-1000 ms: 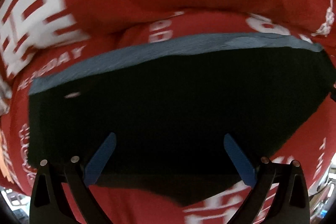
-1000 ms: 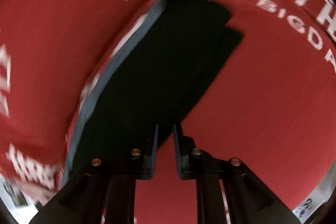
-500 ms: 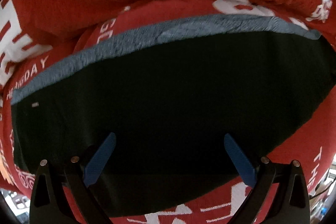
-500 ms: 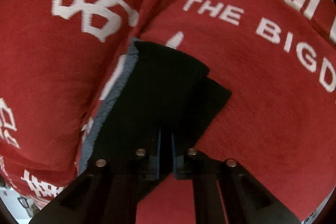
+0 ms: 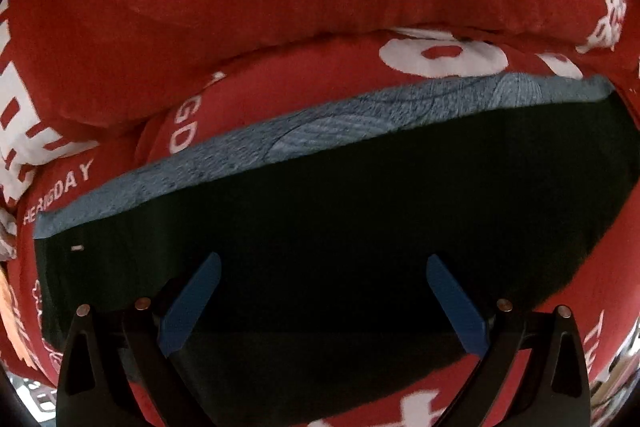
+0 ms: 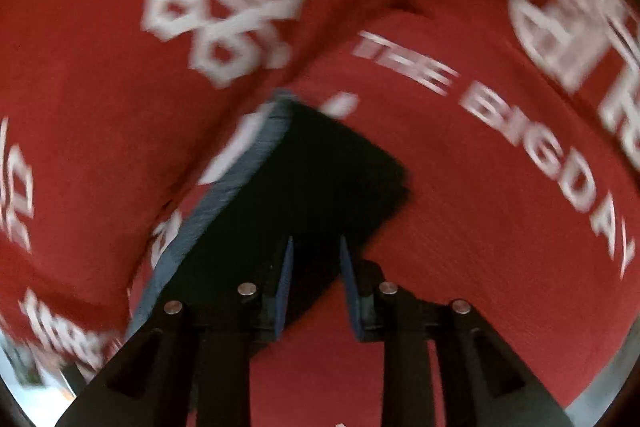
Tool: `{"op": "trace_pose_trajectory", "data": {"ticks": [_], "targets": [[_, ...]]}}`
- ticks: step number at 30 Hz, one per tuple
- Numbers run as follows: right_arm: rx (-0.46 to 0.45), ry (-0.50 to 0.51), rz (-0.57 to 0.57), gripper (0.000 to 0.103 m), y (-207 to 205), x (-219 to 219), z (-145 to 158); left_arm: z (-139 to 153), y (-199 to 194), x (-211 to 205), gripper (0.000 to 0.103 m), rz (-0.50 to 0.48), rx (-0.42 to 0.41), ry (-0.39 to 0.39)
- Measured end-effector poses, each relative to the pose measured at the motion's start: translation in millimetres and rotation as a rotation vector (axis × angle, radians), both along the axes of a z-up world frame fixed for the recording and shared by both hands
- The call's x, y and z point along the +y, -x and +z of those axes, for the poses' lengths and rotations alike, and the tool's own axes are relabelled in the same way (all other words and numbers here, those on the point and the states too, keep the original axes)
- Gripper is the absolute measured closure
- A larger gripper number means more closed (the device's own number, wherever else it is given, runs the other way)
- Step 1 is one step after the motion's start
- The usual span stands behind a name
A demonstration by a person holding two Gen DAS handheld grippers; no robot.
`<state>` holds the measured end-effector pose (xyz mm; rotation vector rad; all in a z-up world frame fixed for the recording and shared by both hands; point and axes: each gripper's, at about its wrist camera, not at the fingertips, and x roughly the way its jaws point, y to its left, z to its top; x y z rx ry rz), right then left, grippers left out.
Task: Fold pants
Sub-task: 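Lower the folded pants onto the bedspread and open the right gripper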
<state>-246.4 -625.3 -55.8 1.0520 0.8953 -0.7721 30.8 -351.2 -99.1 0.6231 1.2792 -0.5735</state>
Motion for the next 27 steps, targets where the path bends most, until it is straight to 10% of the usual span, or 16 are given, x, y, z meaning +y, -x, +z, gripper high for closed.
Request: {"op": "trace_pose_trajectory", "data": {"ticks": [6, 27], "targets": [[0.114, -0.022, 0.067, 0.068, -22, -9, -35, -18, 11, 2, 0.000, 0.026, -0.003, -0.038], [-0.094, -0.184, -0.134, 0.063, 67, 6, -27, -21, 19, -3, 0.000, 0.002, -0.011, -0.049]]}}
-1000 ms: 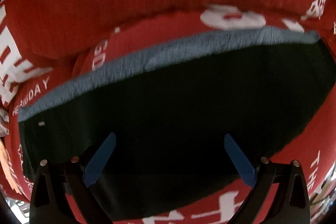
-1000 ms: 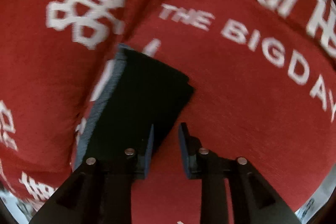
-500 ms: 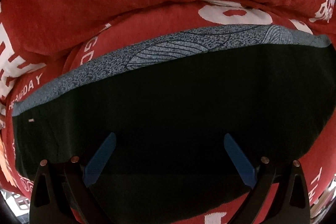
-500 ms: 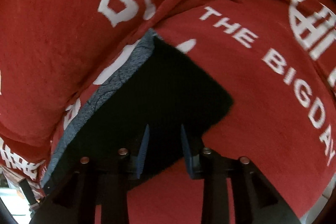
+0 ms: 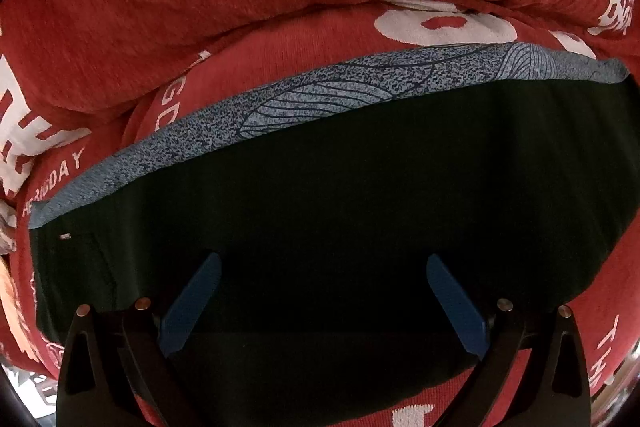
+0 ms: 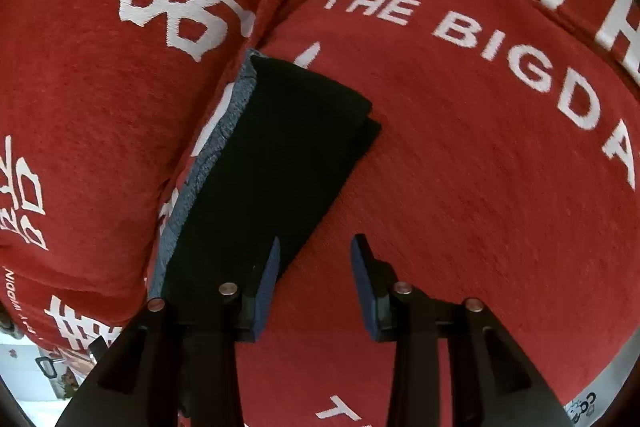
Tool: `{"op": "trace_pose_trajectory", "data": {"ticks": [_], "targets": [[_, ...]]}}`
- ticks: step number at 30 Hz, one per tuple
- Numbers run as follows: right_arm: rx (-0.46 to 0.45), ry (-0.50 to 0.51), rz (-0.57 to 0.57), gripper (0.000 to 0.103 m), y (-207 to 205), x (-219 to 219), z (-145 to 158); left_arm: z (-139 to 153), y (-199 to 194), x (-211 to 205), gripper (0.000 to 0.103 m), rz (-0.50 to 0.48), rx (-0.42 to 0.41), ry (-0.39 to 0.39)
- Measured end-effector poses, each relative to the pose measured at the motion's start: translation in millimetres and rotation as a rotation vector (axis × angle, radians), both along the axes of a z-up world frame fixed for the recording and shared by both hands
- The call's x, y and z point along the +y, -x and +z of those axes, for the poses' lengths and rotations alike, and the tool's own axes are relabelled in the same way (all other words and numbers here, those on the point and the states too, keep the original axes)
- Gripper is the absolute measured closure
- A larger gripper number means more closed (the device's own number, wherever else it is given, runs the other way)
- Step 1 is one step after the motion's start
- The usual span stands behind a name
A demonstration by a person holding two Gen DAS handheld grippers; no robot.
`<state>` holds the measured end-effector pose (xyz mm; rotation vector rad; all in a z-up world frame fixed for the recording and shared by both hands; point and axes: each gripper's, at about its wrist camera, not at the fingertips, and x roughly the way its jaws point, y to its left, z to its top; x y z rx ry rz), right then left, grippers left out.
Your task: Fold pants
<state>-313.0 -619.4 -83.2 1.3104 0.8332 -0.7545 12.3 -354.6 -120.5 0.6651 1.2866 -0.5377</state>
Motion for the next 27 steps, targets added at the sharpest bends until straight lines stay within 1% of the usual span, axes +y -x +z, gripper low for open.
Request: {"op": "trace_pose_trajectory", "data": {"ticks": [9, 13, 20, 27], "targets": [[-0.013, -0.001, -0.016, 0.061, 8, -5, -2, 2, 6, -3, 0.000, -0.019, -0.018, -0.013], [-0.041, -0.003, -0.023, 0.061, 12, -7, -1, 8, 8, -6, 0.000, -0.024, -0.030, -0.025], [-0.099, -0.016, -0.029, 0.057, 15, -7, 0, 19, 11, -16, 0.000, -0.050, -0.021, 0.001], [-0.124, -0.039, -0.044, 0.056, 13, -9, -2, 27, 20, -34, 0.000, -0.069, 0.000, 0.033]]}}
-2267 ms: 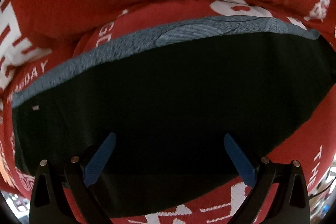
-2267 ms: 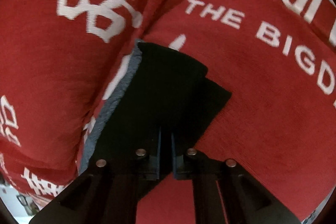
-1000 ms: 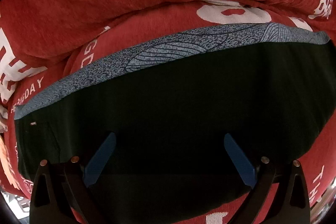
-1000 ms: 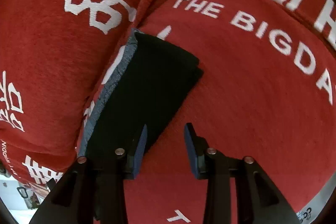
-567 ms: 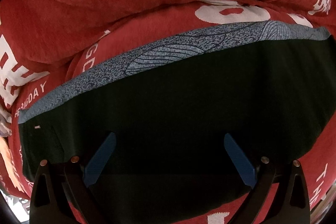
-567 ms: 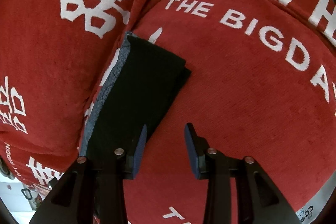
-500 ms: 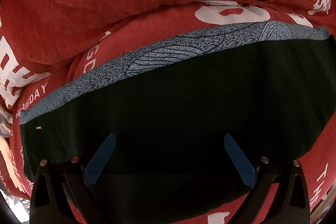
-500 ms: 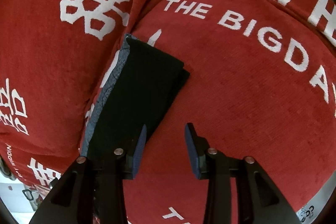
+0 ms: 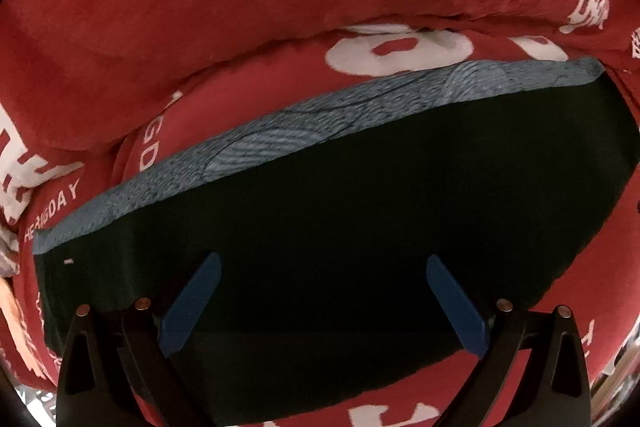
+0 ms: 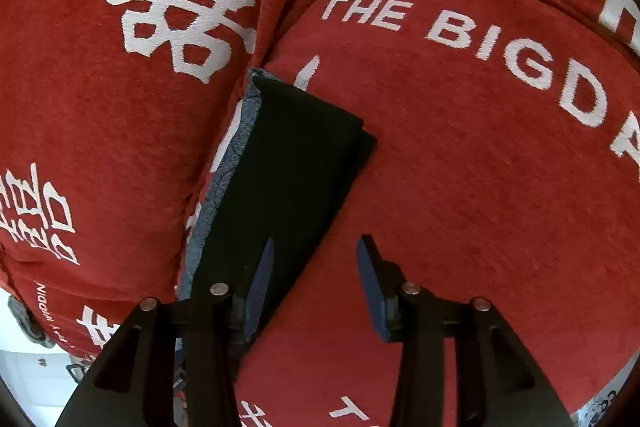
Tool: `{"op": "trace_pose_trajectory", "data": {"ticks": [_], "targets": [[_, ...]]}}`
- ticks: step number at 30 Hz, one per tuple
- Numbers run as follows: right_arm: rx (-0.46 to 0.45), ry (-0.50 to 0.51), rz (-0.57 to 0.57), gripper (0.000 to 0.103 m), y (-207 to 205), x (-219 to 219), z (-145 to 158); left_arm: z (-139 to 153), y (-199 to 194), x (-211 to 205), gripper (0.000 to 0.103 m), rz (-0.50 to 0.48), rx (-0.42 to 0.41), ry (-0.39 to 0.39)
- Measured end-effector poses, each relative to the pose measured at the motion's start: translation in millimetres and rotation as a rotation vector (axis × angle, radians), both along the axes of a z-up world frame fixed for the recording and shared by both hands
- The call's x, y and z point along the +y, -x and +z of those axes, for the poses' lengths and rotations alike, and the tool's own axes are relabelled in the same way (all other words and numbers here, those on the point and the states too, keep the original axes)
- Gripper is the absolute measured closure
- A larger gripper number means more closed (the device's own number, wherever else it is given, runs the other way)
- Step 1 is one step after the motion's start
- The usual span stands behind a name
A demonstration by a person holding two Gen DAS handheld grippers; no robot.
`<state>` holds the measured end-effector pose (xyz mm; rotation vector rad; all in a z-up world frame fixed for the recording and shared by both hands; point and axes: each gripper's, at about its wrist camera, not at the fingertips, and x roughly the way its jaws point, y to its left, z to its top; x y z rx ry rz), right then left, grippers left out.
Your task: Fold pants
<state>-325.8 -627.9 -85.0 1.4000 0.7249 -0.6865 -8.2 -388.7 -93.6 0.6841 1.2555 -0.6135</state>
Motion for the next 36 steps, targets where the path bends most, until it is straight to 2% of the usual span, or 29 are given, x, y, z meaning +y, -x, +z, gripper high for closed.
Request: {"op": "trace_pose_trajectory", "data": {"ticks": [4, 6, 13, 21, 27, 33, 35, 36], "targets": [[-0.021, -0.006, -0.008, 0.055, 1, 0, 2, 5, 5, -8, 0.000, -0.011, 0.007, 0.017], [-0.032, -0.010, -0.027, 0.051, 4, 0, 1, 7, 8, -11, 0.000, -0.007, 0.011, 0.018], [-0.125, -0.062, -0.093, 0.048, 12, 7, -11, 6, 12, -20, 0.000, 0.040, 0.069, 0.044], [-0.157, -0.059, -0.065, 0.048, 2, 3, -17, 1, 26, -37, 0.000, 0.056, 0.086, 0.064], [-0.181, -0.077, -0.047, 0.048, -5, 1, -32, -23, 34, -51, 0.000, 0.070, 0.084, 0.043], [-0.217, -0.014, -0.034, 0.046, -28, -9, -40, -28, 37, -51, 0.000, 0.098, 0.078, 0.064], [-0.212, -0.005, -0.043, 0.046, -36, -11, -41, -28, 38, -52, 0.000, 0.088, 0.079, 0.065], [-0.185, -0.007, -0.041, 0.049, -42, -13, -40, -27, 37, -53, 0.000, 0.088, 0.081, 0.061]]}}
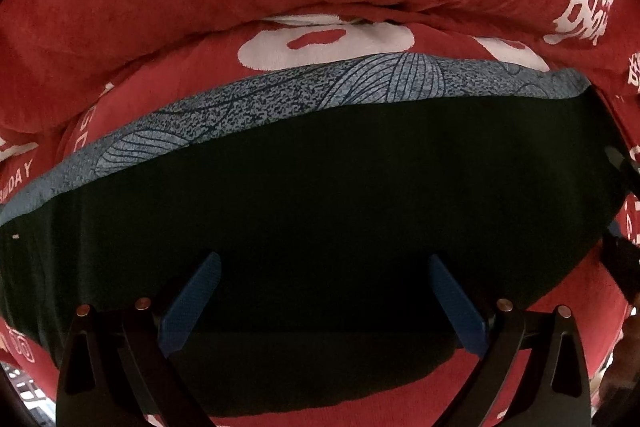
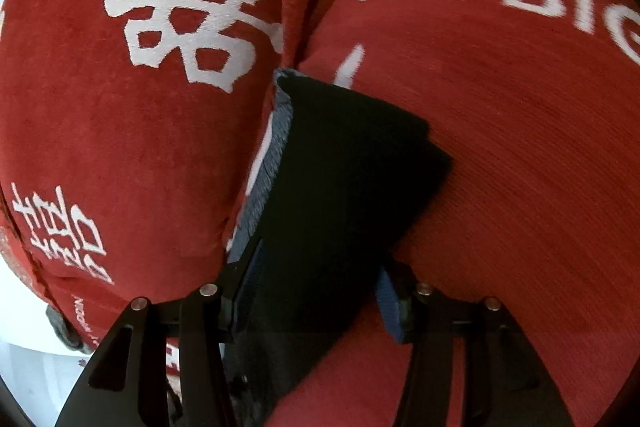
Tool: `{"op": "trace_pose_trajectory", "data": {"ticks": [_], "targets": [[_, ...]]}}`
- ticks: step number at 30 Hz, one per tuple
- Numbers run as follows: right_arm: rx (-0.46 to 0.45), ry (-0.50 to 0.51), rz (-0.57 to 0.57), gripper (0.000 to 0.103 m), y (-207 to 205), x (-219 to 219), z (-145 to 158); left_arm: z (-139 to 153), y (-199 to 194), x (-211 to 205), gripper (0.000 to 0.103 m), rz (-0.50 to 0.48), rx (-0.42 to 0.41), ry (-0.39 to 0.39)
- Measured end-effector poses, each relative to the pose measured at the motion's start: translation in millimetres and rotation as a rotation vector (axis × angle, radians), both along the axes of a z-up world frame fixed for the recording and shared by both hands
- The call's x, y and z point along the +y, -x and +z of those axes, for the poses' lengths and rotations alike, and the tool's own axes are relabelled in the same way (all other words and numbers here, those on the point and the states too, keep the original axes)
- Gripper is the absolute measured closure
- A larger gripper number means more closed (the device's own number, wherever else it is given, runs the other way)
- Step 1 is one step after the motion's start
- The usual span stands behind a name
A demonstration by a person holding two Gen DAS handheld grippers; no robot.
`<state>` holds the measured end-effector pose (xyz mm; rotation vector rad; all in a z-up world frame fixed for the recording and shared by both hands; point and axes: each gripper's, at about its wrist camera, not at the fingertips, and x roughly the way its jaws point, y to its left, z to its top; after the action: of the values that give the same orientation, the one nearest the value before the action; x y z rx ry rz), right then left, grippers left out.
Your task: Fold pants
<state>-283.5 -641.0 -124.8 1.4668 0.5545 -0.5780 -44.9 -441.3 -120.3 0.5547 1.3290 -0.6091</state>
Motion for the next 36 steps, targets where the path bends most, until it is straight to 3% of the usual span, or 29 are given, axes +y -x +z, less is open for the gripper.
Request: {"op": "trace_pose_trajectory", "data": {"ticks": [1, 2, 3, 7, 11, 17, 23, 26, 30, 36], "targets": [[0.034, -0.003, 0.005, 0.055, -4, -1, 1, 4, 0, 0, 0.000, 0.006, -0.009, -0.007], [0.064, -0.003, 0.013, 0.077, -8, -2, 3, 12, -1, -1, 0.000, 0.015, -0.048, -0.011], [0.072, 0.004, 0.022, 0.086, -10, -3, 7, 17, -2, -1, 0.000, 0.017, -0.067, -0.006], [0.000, 0.066, 0.064, 0.088, -10, 1, 34, 36, 0, -9, 0.000, 0.012, -0.101, 0.056], [-0.033, 0.138, 0.127, 0.089, -13, 13, 63, 10, 17, -24, 0.000, -0.041, -0.067, 0.011], [-0.002, 0.219, 0.186, 0.089, -33, 22, 85, -1, 28, -27, 0.000, -0.070, -0.094, -0.001], [0.026, 0.311, 0.274, 0.089, -54, 39, 111, 5, 17, -16, 0.000, -0.049, -0.033, 0.029], [0.056, 0.402, 0.358, 0.089, -74, 58, 135, 21, 6, -2, 0.000, -0.010, -0.030, 0.059], [0.106, 0.533, 0.494, 0.089, -105, 95, 163, 51, -17, 41, 0.000, 0.031, -0.087, 0.101], [0.181, 0.695, 0.721, 0.089, -162, 173, 177, 74, -86, 133, 0.000, 0.171, -0.153, 0.044]]}}
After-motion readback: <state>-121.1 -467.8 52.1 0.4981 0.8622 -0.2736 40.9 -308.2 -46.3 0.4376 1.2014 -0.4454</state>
